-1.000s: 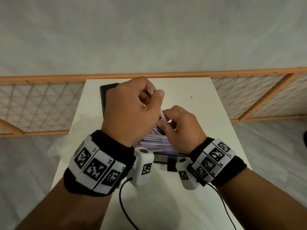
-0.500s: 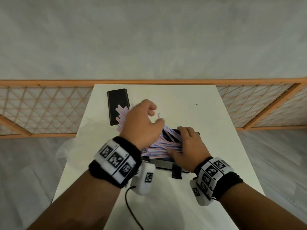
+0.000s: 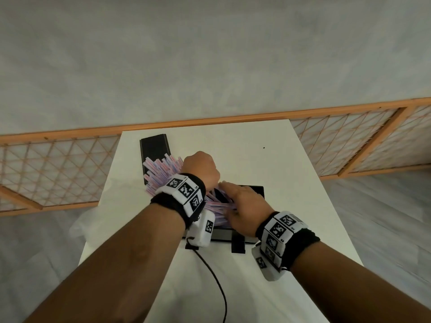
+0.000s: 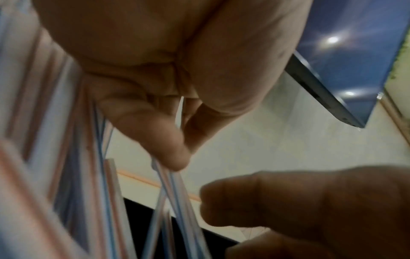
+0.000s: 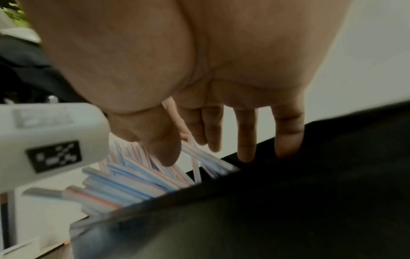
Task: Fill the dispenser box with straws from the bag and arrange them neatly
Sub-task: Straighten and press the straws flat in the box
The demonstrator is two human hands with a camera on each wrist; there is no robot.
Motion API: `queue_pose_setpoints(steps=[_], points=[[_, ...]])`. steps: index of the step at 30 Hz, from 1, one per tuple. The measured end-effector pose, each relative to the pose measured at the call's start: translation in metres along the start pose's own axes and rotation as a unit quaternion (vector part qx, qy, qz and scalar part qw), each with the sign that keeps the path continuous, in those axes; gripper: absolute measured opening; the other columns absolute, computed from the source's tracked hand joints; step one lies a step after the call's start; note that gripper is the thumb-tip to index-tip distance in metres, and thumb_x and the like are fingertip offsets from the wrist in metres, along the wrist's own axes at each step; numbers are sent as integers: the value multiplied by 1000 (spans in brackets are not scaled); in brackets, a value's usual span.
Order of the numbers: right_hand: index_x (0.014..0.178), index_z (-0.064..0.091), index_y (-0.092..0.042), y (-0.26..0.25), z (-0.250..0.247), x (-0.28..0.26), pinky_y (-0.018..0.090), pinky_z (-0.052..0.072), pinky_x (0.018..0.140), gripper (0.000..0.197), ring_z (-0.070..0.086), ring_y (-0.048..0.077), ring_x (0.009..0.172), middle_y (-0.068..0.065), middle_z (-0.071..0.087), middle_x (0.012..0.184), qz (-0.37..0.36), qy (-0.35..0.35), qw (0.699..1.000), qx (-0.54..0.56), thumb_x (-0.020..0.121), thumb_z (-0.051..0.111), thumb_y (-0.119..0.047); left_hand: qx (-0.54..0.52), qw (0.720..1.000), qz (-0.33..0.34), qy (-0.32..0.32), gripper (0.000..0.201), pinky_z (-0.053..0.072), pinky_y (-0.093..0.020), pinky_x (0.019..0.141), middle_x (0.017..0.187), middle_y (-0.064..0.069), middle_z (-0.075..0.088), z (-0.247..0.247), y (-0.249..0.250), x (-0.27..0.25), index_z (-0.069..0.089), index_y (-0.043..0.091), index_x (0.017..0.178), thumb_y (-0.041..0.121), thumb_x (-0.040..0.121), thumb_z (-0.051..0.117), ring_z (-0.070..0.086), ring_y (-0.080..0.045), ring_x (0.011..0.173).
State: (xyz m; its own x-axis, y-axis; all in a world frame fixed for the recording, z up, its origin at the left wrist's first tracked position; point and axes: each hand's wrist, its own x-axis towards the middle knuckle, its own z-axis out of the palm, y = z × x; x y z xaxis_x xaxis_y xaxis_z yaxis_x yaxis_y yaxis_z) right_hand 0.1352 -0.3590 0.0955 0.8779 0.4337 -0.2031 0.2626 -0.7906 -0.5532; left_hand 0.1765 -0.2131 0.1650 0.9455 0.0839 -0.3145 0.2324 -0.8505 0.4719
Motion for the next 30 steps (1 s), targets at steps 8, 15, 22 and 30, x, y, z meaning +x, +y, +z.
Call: queue_pose_setpoints(steps=[8,15,22,30], points=[[148,40,-18,0,-23,0,27,37,107,63,49,20,130,2,49,146,24,64,996,50,90,65,-28,10,982,80,168,15,57,-38,83,100,-3,72,-27,0,-31,71,22,94,16,91,58,66,-26,90],[139,52,-23,-20,-34,6,20,41,86,48,59,16,111,-2,60,132,-31,126,987,91,93,65,-30,-23,952,150,267,9,55,-31,74,84,4,72,-64,5,-59,72,27,91,22,89,64,64,-19,75],[93,67,-16,-27,-32,12,31,42,64,17,57,20,70,3,66,76,-46,154,983,87,99,53,-22,-126,950,170,230,9,51,-22,70,73,17,66,-54,-15,-62,69,32,91,38,85,73,60,-2,71],[121,56,-17,0,13,-4,25,40,89,59,50,16,102,-2,54,112,25,29,999,17,77,70,-54,-440,775,77,447,22,43,-16,67,79,12,53,-20,-100,-50,52,24,93,33,83,69,51,1,68]])
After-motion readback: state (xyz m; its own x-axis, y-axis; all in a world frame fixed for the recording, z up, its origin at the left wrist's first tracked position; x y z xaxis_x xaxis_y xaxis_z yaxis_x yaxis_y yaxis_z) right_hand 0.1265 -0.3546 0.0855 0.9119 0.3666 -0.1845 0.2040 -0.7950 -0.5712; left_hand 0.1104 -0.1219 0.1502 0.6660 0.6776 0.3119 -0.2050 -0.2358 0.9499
